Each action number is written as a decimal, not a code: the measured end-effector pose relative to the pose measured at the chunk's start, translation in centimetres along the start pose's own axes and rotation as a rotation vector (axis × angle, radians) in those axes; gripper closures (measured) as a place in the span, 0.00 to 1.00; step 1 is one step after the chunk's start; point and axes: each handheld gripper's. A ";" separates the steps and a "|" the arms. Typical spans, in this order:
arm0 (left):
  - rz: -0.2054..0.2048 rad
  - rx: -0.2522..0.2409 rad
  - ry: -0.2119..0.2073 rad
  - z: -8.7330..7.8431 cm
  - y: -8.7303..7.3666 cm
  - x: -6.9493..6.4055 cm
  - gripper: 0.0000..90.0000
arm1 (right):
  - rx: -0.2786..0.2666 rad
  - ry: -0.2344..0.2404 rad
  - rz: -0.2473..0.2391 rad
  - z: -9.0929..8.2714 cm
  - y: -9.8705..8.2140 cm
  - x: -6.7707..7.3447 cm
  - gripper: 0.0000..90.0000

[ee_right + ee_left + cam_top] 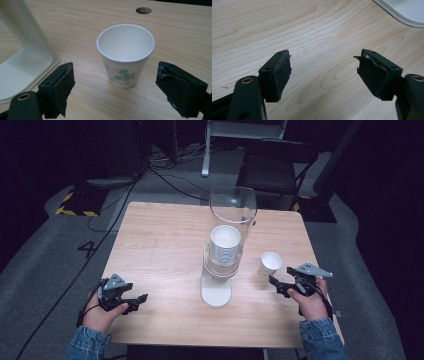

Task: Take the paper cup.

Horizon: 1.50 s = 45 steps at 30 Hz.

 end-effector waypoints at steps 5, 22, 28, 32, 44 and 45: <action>0.012 0.008 -0.014 0.0 0.1 -0.2 0.29 | -0.033 0.113 -0.048 -1.1 0.2 2.1 0.33; 0.036 0.055 -0.056 0.6 0.1 -0.9 0.29 | 0.156 0.294 -0.178 1.2 -1.7 6.5 0.32; 0.045 0.064 -0.056 0.8 0.0 -0.9 0.29 | 0.164 0.269 -0.160 2.3 -2.7 6.8 0.20; 0.047 0.071 -0.061 0.8 0.0 -1.0 0.29 | 0.155 0.269 -0.214 2.8 -3.1 7.1 0.20; 0.049 0.070 -0.053 0.9 -0.3 -0.8 0.28 | 0.138 0.276 -0.263 4.0 -3.8 7.8 0.18; 0.047 0.068 -0.054 0.9 -0.3 -0.8 0.28 | 0.137 0.273 -0.264 4.0 -3.8 7.8 0.18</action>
Point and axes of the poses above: each handheld gripper's, and its own axes: z roughly forward along the jaws, y roughly out of its top, x roughly to its left, and after that the axes turned 4 degrees about -y, right-handed
